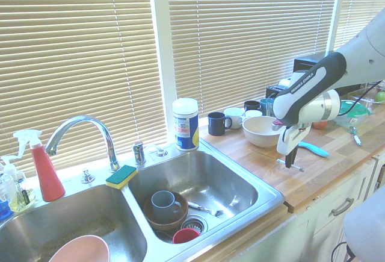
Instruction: Put the knife into the sink
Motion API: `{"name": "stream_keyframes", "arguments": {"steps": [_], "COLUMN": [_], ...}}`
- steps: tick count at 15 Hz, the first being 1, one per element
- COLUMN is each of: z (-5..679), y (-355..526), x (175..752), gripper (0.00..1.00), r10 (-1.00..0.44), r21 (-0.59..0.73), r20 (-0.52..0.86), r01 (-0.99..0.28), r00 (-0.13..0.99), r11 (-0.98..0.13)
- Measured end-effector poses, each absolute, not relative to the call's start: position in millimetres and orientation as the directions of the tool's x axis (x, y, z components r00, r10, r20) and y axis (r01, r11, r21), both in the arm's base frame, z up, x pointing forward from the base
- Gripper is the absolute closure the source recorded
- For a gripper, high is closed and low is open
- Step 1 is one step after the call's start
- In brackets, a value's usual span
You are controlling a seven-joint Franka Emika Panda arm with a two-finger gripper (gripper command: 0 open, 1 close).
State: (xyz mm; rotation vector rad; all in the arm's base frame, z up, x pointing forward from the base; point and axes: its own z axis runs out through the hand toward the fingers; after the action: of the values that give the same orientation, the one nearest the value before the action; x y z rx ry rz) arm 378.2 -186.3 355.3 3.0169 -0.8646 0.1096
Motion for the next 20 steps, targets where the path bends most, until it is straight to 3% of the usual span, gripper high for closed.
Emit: {"name": "stream_keyframes", "arguments": {"steps": [7, 15, 20], "z": [404.1, 401.3, 371.3], "y": [-115.2, 51.8, 96.1], "x": [407.6, 422.1, 431.8], "gripper": [1.0, 1.0, 1.0], "r10": [-0.674, -0.74, -0.78], "r21": [-0.001, 0.001, -0.046], "r20": [0.087, 0.126, 0.128], "r01": [-0.676, -0.746, -0.782], "r00": [0.734, 0.661, 0.613], "r11": [-0.737, -0.666, -0.622]}}
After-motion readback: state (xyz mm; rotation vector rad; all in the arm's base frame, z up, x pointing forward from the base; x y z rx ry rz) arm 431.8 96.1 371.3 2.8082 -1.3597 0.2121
